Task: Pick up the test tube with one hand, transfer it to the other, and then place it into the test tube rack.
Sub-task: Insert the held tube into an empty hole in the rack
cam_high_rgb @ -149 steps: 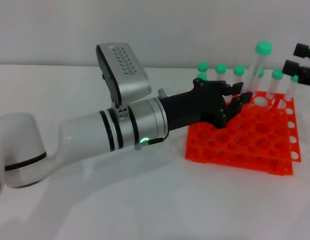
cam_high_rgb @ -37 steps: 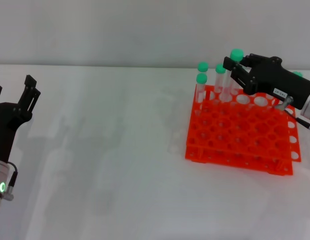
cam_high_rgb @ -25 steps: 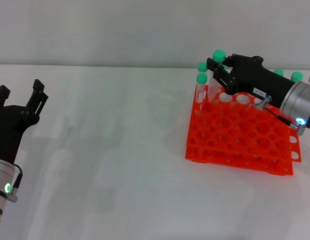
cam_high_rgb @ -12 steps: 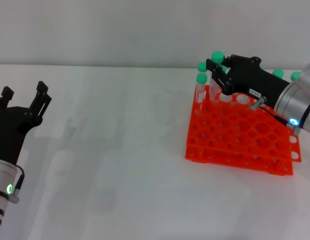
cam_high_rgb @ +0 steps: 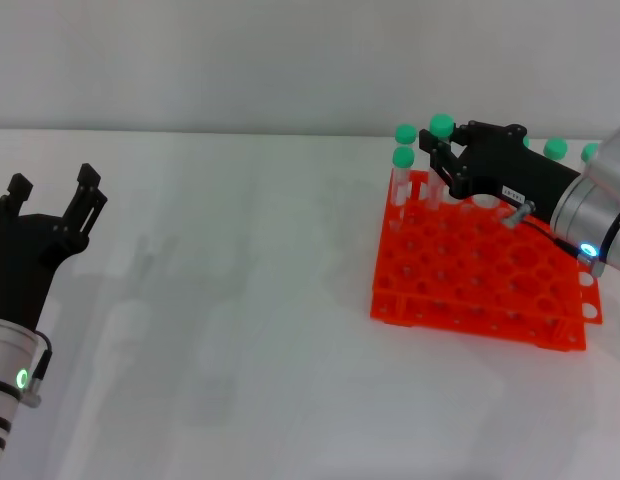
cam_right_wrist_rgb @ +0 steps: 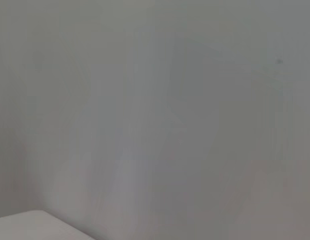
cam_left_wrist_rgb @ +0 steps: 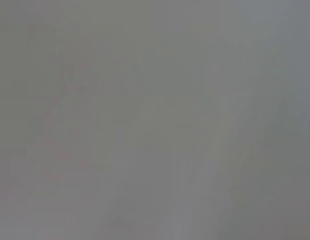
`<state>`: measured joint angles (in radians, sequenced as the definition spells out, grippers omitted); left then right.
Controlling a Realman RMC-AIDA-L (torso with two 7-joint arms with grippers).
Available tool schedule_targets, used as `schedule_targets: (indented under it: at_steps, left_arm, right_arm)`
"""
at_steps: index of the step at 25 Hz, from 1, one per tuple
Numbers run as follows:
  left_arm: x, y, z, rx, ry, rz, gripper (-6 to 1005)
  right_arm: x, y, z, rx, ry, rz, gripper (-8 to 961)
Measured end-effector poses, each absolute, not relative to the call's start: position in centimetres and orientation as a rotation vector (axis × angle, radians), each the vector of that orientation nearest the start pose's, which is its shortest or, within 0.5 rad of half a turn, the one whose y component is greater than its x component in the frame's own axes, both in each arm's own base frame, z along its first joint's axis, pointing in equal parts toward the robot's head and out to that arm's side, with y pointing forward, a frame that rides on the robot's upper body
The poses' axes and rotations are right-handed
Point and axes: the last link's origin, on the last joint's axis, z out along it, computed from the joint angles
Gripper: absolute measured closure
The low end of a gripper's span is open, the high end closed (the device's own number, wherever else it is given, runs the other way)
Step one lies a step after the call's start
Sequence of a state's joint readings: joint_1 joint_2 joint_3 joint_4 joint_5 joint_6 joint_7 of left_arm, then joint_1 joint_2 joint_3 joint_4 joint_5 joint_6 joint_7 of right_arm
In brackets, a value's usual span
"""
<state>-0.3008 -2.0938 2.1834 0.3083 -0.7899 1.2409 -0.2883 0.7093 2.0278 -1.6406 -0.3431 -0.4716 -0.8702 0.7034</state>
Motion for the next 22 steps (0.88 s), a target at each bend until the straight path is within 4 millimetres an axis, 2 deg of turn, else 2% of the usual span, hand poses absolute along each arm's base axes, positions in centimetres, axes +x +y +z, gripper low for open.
schedule_targets:
  at_steps: [22]
  left_arm:
    - [-32.0,30.76,-1.42,-1.455,-0.691,-0.94,107]
  right_arm:
    - [20.28,42.35,-5.06,-2.196,0.351,0.715,733]
